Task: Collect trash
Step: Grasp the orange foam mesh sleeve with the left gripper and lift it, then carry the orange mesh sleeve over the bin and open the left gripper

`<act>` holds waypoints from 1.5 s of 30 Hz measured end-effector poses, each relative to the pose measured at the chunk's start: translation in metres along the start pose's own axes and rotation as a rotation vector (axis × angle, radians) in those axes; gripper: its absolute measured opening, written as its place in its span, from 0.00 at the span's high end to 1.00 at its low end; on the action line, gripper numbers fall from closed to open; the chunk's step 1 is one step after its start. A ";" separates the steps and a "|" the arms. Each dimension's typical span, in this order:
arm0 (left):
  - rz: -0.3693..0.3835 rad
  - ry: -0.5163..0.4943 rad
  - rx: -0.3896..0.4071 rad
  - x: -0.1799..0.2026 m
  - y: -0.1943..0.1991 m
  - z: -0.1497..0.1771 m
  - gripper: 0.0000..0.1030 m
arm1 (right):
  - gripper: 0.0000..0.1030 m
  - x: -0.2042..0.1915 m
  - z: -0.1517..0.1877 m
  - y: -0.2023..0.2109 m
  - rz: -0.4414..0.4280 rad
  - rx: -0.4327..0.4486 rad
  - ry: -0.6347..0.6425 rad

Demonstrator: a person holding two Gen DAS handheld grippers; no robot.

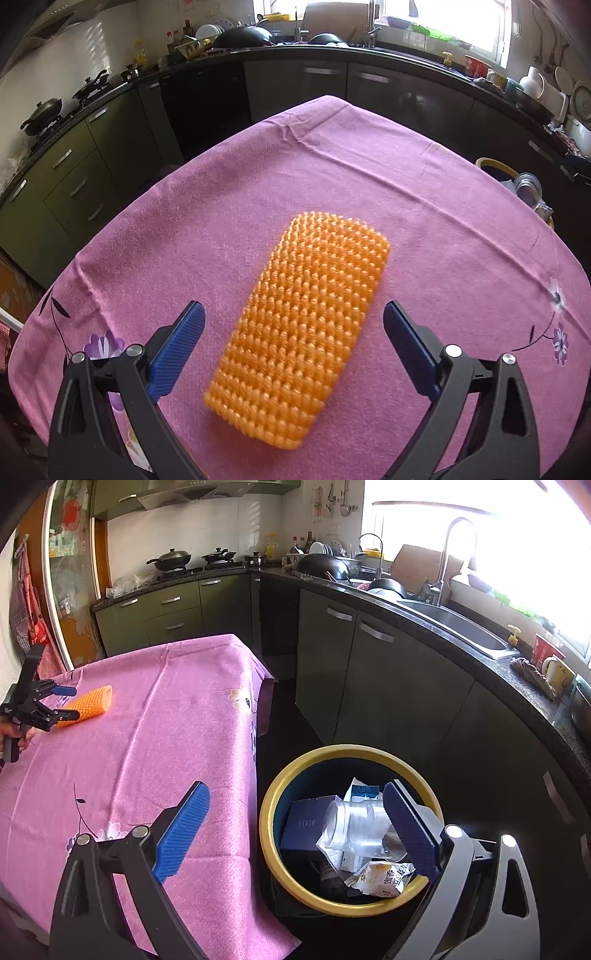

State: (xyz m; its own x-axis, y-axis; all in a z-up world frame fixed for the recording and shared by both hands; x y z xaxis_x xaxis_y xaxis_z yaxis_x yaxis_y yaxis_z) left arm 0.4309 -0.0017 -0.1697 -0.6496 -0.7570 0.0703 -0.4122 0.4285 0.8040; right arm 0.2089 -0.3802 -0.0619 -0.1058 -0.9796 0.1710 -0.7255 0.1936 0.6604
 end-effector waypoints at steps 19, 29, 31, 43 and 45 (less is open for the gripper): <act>0.053 0.051 0.016 0.004 -0.002 0.007 0.53 | 0.09 -0.013 0.002 0.005 -0.020 -0.008 0.030; 0.046 0.103 0.084 0.021 0.030 0.009 0.89 | 0.09 -0.010 0.007 0.014 -0.028 0.005 0.030; 0.034 0.076 0.085 0.038 0.036 0.008 0.89 | 0.09 -0.008 0.008 0.018 -0.027 0.013 0.025; 0.217 -0.052 0.056 0.218 0.042 -0.050 0.89 | 0.09 0.069 0.033 0.059 0.112 0.041 -0.097; 0.275 -0.047 0.035 0.250 0.029 -0.065 0.89 | 0.08 0.089 0.042 0.064 0.118 0.039 -0.137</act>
State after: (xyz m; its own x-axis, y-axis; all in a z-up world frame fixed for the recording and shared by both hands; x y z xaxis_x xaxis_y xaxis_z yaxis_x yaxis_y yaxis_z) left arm 0.2987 -0.2106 -0.0904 -0.7687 -0.5867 0.2547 -0.2379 0.6319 0.7377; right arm 0.1242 -0.4571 -0.0354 -0.2811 -0.9490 0.1429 -0.7284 0.3079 0.6121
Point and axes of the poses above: each gripper's, at about its wrist camera, not at the fingertips, and y roughly against the way its jaws point, x to its right, z to its underside, the point moved 7 cm from there along -y, roughly the way its jaws point, and after that the axes turned 9 degrees about z, right-handed, at the moved point
